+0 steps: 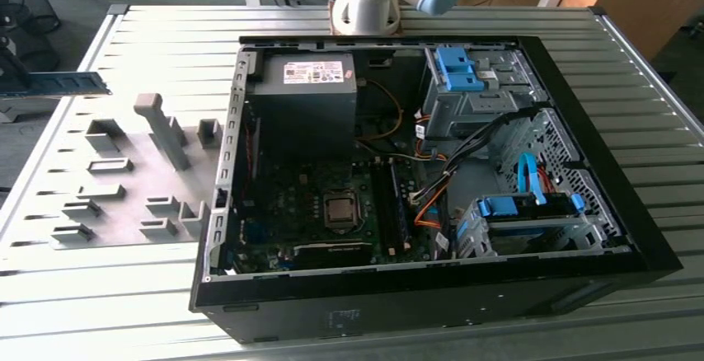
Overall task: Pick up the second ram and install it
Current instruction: 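Pick up the second ram and move it above second insertion slot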
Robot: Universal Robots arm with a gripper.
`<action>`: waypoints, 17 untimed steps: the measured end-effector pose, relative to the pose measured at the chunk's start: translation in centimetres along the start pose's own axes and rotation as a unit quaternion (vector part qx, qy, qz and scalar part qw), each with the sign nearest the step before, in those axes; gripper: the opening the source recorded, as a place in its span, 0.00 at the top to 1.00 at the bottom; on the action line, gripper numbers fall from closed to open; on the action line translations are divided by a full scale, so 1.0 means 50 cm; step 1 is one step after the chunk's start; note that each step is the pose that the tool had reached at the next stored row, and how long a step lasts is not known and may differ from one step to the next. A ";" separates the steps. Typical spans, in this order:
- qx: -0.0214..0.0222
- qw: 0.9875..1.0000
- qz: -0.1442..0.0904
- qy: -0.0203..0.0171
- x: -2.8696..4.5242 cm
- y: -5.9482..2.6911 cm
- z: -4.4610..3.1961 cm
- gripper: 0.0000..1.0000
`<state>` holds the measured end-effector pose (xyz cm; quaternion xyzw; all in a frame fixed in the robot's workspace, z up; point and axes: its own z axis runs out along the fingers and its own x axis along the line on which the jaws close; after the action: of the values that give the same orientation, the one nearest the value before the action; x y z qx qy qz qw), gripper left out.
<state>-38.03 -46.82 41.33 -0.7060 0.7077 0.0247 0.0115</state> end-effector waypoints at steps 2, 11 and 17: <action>0.000 1.000 0.000 0.000 0.000 -0.003 0.000 0.86; 0.000 1.000 0.000 0.000 0.000 -0.016 0.000 0.86; 0.000 1.000 0.000 0.000 0.000 -0.024 0.000 0.86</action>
<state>-36.81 -46.82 41.33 -0.7060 0.7077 0.0246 0.0115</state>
